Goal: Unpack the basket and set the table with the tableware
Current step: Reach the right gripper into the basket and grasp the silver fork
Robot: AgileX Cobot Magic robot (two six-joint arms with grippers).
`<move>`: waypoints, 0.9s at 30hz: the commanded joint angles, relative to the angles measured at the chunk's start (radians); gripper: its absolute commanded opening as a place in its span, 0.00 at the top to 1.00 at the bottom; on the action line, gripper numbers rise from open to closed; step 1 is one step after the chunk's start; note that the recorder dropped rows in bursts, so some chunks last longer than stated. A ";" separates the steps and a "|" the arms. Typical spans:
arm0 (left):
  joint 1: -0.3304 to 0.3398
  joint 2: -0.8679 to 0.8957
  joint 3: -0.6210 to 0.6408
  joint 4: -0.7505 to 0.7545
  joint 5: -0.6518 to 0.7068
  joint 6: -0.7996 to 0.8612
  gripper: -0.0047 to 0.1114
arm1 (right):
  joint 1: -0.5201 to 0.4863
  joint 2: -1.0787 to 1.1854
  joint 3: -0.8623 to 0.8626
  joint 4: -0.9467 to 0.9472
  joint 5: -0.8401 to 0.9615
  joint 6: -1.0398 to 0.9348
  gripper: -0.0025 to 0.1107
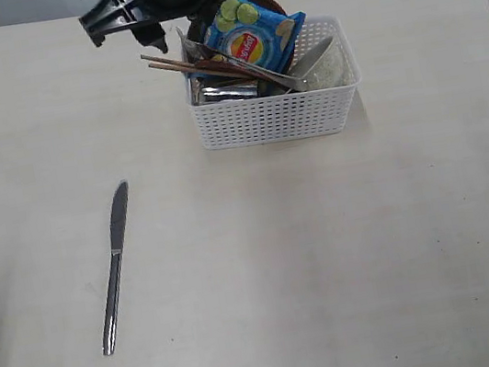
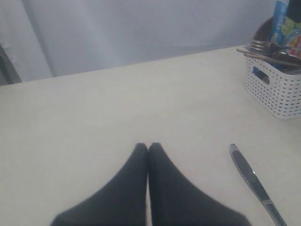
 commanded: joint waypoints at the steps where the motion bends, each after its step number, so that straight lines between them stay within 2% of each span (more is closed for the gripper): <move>1: 0.002 -0.003 0.002 -0.009 -0.001 0.000 0.96 | -0.003 -0.002 0.070 -0.115 0.005 -0.067 0.50; 11: 0.002 -0.003 0.002 -0.009 -0.001 0.000 0.96 | -0.017 0.020 0.223 -0.191 0.005 -0.070 0.50; 18: 0.002 -0.003 0.002 -0.009 -0.001 0.000 0.96 | -0.021 0.057 0.234 -0.238 0.005 -0.059 0.51; 23: 0.002 -0.003 0.002 -0.009 -0.001 0.000 0.96 | -0.022 0.095 0.234 -0.245 0.005 -0.059 0.65; 27: 0.002 -0.003 0.002 -0.009 -0.001 0.000 0.96 | -0.022 0.106 0.234 -0.254 0.005 -0.059 0.84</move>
